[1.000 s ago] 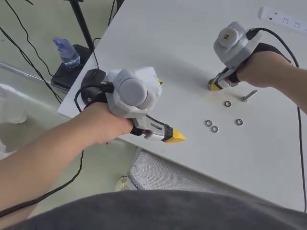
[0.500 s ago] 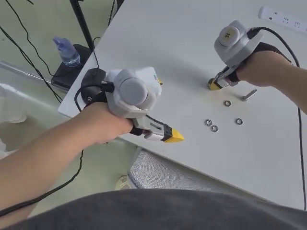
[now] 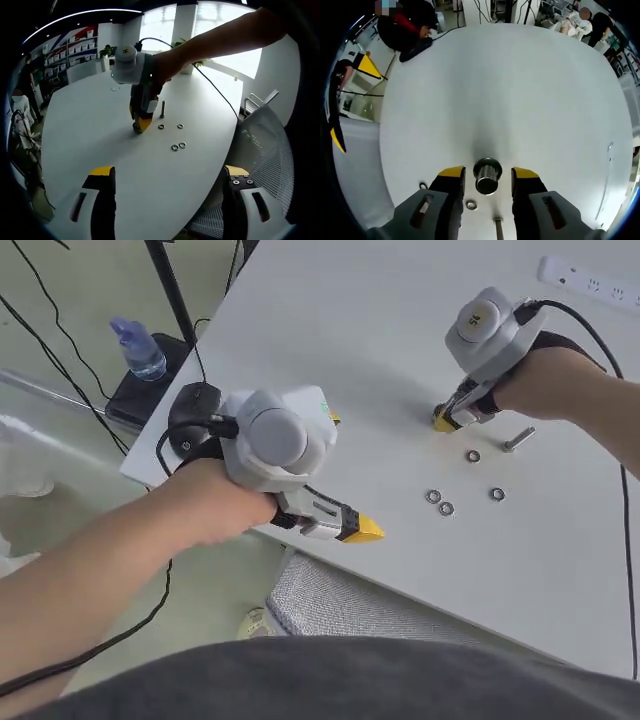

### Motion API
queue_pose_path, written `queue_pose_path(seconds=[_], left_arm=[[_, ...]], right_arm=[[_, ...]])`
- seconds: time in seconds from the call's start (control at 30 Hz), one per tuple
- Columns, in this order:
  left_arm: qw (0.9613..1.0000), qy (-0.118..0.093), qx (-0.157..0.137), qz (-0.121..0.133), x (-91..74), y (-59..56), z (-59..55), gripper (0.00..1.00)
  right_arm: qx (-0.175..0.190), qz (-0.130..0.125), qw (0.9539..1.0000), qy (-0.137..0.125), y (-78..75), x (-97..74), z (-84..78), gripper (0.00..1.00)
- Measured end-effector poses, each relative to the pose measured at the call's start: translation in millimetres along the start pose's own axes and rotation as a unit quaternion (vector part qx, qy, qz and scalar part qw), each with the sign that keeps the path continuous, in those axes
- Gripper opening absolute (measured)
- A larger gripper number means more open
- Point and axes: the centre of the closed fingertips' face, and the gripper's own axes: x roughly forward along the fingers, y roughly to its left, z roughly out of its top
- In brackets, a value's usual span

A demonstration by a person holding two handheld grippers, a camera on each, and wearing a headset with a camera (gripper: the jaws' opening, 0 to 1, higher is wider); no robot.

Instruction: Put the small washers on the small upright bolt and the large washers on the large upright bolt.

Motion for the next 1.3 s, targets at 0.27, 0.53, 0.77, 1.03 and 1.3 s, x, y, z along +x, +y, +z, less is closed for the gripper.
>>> queue_pose_path(seconds=[0.27,0.53,0.77,1.03,1.3], left_arm=[[1.0,0.002,0.002,-0.002,-1.2,-3.1,-1.3,0.88],[1.0,0.0,0.007,0.003,-1.7,-3.5,3.5,0.89],[1.0,0.002,0.006,0.005,-2.5,-2.4,2.5,0.88],[0.9999,0.0,-0.001,0.011,-4.4,-4.9,2.7,0.88],[0.9999,0.005,0.001,0.014,-7.6,-8.3,3.1,0.87]], right_arm=[[-0.002,0.01,0.9999,-0.007,2.3,-7.7,1.1,0.38],[0.004,0.014,0.9997,-0.019,0.9,-18.1,2.1,0.37],[0.006,0.013,0.9993,-0.034,1.2,-29.6,4.1,0.38],[0.006,0.01,0.999,-0.044,5.2,-41.8,4.1,0.37],[0.005,0.013,0.9986,-0.05,10.0,-53.2,1.6,0.37]])
